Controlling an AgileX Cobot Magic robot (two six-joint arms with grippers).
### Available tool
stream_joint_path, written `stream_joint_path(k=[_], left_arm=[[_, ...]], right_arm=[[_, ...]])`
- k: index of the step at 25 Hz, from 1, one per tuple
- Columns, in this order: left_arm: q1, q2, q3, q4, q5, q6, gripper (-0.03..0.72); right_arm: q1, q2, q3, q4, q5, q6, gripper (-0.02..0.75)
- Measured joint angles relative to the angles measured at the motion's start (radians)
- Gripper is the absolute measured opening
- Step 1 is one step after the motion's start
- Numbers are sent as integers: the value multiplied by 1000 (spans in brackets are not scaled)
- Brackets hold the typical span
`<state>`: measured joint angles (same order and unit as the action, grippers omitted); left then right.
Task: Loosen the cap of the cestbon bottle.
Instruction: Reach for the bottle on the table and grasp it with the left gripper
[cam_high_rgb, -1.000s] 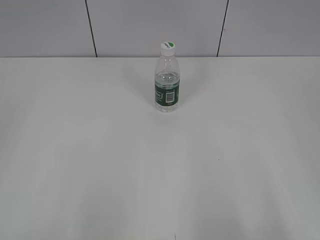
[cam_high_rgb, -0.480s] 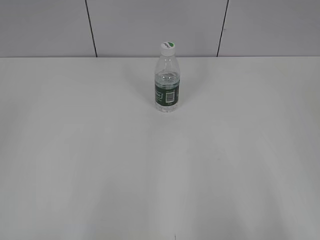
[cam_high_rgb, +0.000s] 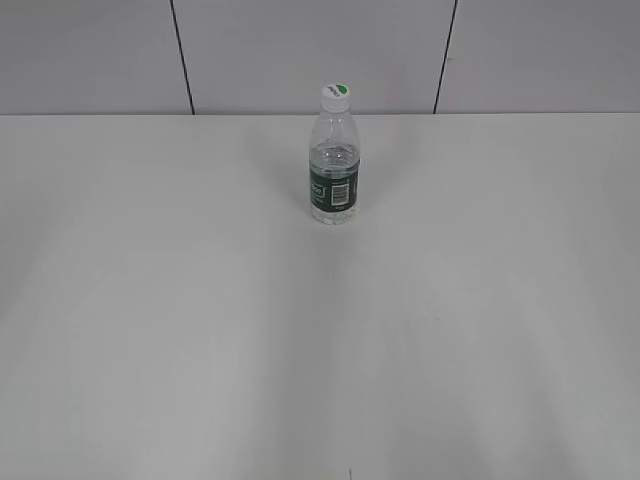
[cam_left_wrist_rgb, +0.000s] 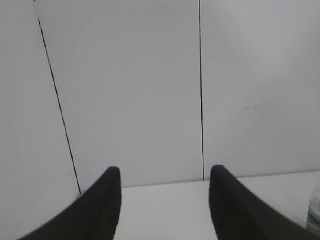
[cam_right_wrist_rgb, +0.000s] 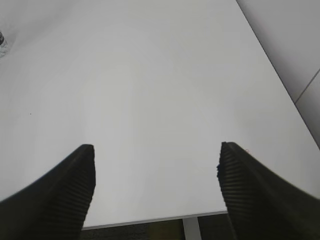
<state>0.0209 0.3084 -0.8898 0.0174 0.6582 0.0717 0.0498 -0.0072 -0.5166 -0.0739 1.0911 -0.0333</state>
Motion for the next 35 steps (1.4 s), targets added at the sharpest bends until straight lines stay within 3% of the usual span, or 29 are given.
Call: stream_joint_path(k=[6,27,35], left_arm=[[-1,242,-22,2,-320,9,359],[-10,991,-27,71,-1083,-10,359],[-47,1284,-76,294,-1324,-167,359]], right_arm=[[0,0,0,0,0,0,587],[0,0,0,1,0,0,587],[0,0,0,1,0,0,587]])
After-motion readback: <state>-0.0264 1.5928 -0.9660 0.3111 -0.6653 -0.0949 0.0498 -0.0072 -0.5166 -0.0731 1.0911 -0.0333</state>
